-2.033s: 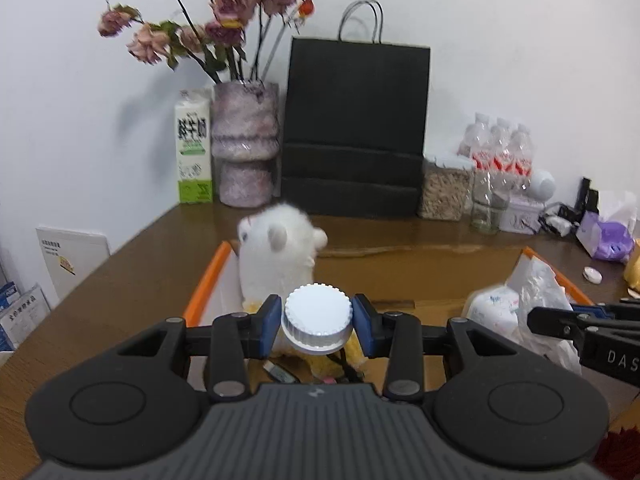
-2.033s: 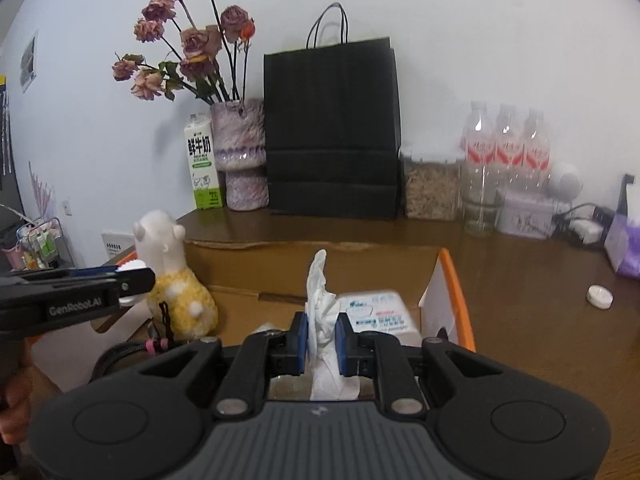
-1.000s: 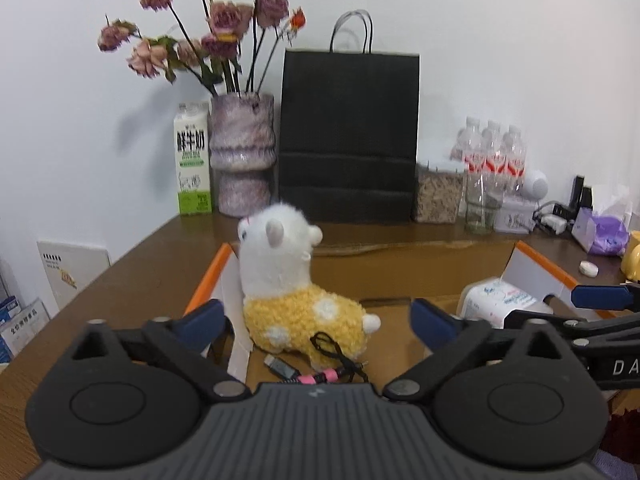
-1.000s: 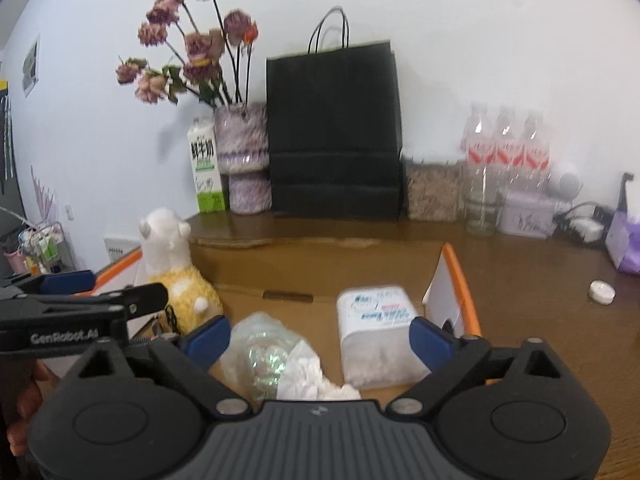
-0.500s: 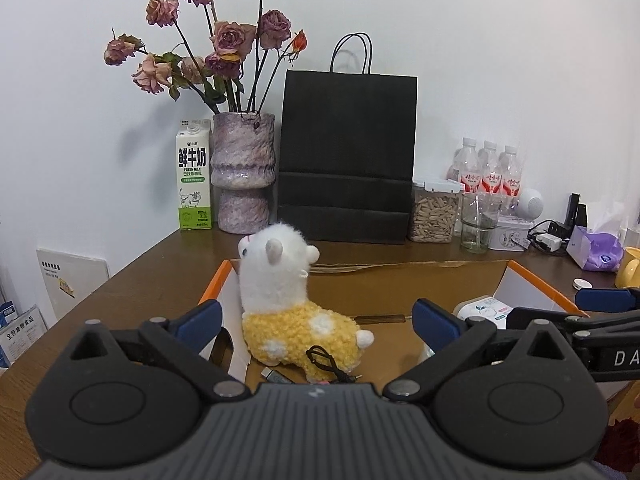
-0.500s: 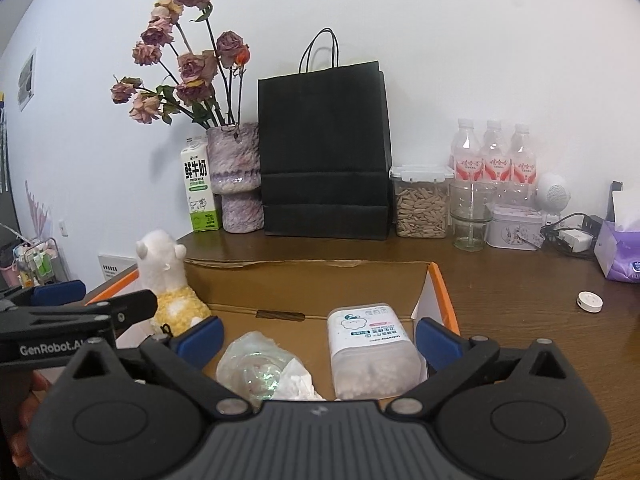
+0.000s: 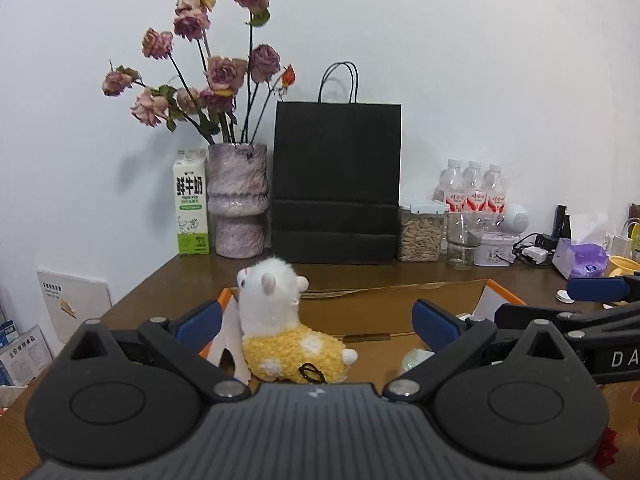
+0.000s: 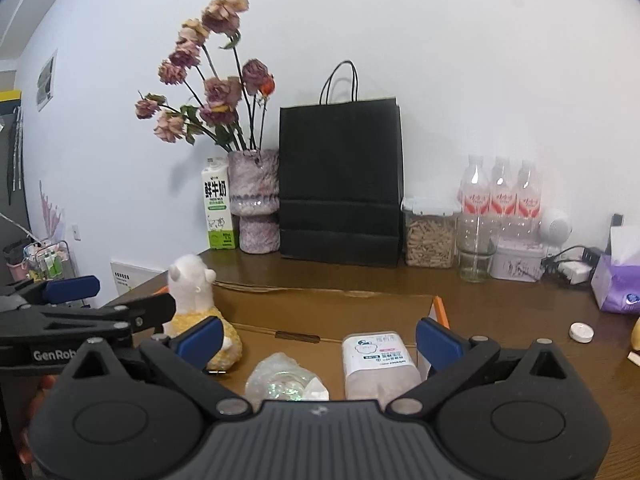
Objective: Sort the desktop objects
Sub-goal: 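Withdraw both tools from the cardboard box toward the remaining items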
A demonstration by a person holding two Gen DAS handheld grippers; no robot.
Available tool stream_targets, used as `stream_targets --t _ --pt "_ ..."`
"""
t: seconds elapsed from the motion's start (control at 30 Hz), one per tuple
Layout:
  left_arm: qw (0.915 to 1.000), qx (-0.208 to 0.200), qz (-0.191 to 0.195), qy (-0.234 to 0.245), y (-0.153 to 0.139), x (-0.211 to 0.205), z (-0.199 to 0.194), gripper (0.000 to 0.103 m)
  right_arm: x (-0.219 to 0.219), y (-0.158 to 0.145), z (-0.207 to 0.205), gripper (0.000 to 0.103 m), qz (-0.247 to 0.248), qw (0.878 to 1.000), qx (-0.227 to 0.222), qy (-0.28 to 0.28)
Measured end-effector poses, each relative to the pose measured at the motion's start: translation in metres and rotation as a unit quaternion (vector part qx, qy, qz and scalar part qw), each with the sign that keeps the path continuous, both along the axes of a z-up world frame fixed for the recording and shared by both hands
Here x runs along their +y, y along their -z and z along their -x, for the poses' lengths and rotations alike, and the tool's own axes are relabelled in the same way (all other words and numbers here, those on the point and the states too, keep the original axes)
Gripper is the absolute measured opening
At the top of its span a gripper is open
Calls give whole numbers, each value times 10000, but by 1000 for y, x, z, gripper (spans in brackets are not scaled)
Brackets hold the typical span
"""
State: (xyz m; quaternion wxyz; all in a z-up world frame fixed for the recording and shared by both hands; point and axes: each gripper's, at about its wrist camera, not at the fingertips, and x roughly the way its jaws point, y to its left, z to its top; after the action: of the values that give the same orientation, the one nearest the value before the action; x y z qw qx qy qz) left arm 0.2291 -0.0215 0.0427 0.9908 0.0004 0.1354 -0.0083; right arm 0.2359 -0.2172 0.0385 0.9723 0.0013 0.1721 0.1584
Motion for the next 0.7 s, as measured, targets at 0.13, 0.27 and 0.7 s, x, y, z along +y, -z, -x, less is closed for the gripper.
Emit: stream_targets --t 0.13,0.27,0.7 --pt "10000 -41 -51 2 -10 1 17 103 -1 -9 20 103 -9 10000 -57 -23" --pt "9999 -100 -49 101 -18 4 40 103 -1 -16 43 103 65 9998 -166 -10" --pt "9994 10 131 307 -15 20 113 103 -2 -9 129 103 244 9996 -120 -41"
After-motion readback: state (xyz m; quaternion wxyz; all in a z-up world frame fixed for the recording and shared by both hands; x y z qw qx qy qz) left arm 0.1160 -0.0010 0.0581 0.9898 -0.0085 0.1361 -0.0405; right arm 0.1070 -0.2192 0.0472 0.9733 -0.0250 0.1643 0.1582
